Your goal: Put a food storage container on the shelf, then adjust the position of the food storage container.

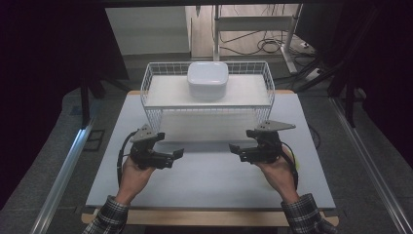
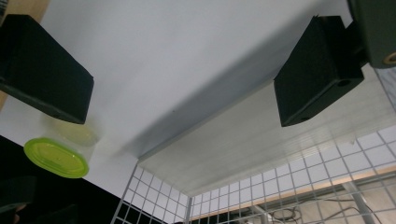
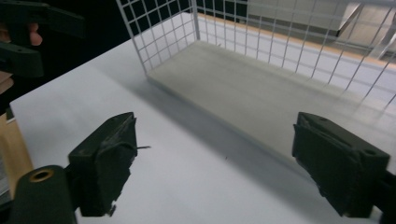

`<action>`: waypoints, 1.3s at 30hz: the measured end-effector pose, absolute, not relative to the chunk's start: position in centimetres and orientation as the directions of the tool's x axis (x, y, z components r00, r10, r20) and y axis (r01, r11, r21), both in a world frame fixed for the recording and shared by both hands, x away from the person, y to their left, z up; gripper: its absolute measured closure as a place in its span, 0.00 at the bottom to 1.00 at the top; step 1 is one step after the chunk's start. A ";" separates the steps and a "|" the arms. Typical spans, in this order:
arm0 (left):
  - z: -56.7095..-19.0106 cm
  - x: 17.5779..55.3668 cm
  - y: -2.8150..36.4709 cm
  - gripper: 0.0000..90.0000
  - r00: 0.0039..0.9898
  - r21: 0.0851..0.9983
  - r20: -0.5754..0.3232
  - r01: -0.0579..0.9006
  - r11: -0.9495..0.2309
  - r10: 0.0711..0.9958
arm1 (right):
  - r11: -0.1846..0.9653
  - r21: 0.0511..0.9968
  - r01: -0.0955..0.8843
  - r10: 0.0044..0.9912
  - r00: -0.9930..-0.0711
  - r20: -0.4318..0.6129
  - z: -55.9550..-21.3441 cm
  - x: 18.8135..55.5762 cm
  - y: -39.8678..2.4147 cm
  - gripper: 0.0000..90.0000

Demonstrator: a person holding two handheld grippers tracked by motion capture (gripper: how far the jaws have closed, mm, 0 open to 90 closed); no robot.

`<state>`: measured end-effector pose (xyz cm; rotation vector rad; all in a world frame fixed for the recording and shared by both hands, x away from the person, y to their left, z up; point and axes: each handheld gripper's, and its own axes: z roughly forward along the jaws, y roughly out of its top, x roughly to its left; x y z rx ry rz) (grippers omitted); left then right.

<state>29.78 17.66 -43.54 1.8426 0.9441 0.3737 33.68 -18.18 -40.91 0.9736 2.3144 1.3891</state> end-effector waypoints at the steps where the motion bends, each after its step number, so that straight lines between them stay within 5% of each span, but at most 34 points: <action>1: -43.9 29.6 17.8 0.04 0.648 0.876 -0.153 0.439 -0.202 0.746 | 0.317 0.855 0.411 0.666 -0.738 0.108 -41.1 33.5 -18.2 0.14; 13: -47.3 25.8 17.2 0.03 0.667 0.879 -0.024 0.369 -0.303 0.745 | 0.348 0.846 0.404 0.650 -0.754 0.092 -44.1 30.3 -19.3 0.10; 20: -50.4 24.2 17.3 0.04 0.650 0.871 -0.089 0.418 -0.257 0.755 | 0.363 0.830 0.424 0.653 -0.751 0.098 -46.2 28.7 -19.8 0.09; 33: -51.2 23.5 17.8 0.05 0.641 0.840 -0.017 0.426 -0.337 0.767 | 0.423 0.795 0.434 0.677 -0.735 0.041 -47.3 28.8 -19.9 0.03; 39: -51.4 23.4 18.3 0.05 0.632 0.825 -0.006 0.441 -0.354 0.775 | 0.412 0.797 0.442 0.722 -0.692 0.012 -46.8 28.8 -21.1 0.24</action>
